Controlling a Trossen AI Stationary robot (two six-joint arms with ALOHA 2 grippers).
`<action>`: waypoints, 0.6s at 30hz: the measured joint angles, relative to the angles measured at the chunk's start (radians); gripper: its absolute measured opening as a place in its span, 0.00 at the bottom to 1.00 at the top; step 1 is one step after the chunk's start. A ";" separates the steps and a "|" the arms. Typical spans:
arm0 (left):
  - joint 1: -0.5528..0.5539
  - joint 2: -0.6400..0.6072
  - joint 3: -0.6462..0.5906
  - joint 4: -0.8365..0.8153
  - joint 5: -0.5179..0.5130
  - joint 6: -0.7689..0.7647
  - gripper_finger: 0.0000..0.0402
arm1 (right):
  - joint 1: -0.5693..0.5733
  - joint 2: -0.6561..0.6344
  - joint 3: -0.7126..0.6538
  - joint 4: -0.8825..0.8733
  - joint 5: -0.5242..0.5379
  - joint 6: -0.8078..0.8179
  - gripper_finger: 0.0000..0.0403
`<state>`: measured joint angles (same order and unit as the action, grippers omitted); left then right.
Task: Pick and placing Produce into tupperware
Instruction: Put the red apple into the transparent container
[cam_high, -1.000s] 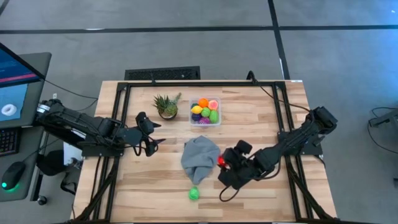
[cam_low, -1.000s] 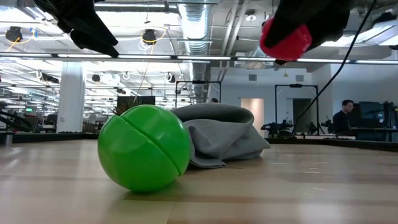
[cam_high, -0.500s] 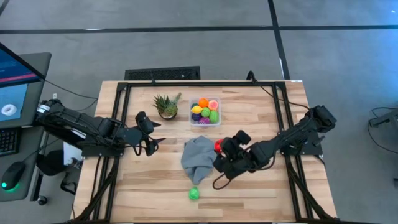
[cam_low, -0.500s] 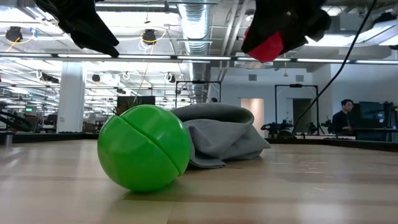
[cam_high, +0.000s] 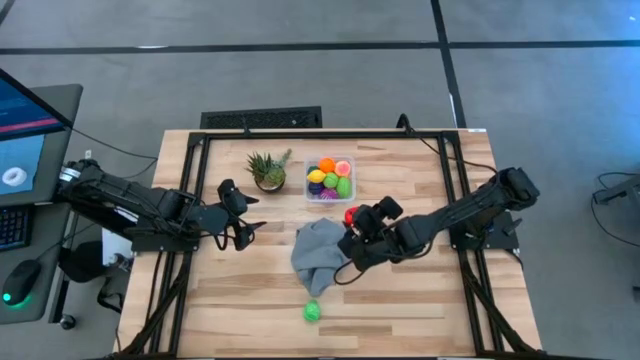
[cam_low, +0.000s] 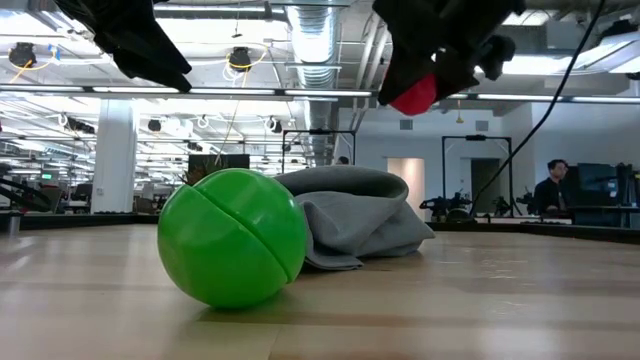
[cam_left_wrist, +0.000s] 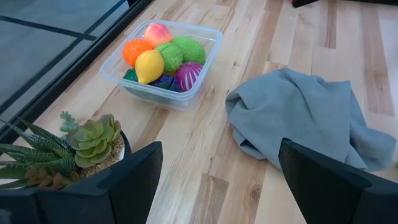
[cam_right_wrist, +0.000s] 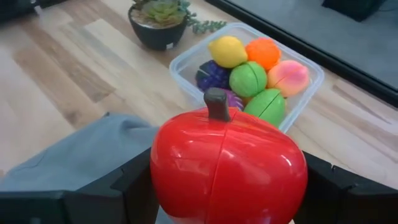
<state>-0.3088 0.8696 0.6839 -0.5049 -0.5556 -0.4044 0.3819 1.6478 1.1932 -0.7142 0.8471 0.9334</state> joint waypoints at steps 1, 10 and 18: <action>0.000 0.000 0.000 0.000 0.000 -0.002 0.77 | -0.003 0.000 -0.007 0.010 0.001 0.000 0.74; 0.000 0.000 0.000 0.000 0.000 -0.002 0.77 | -0.035 -0.080 -0.156 0.268 -0.008 -0.085 0.74; 0.000 0.000 0.000 0.006 -0.001 -0.002 0.77 | -0.120 -0.247 -0.363 0.536 -0.081 -0.227 0.74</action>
<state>-0.3092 0.8696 0.6842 -0.4991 -0.5568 -0.4065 0.2616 1.4009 0.8299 -0.1780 0.7660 0.7066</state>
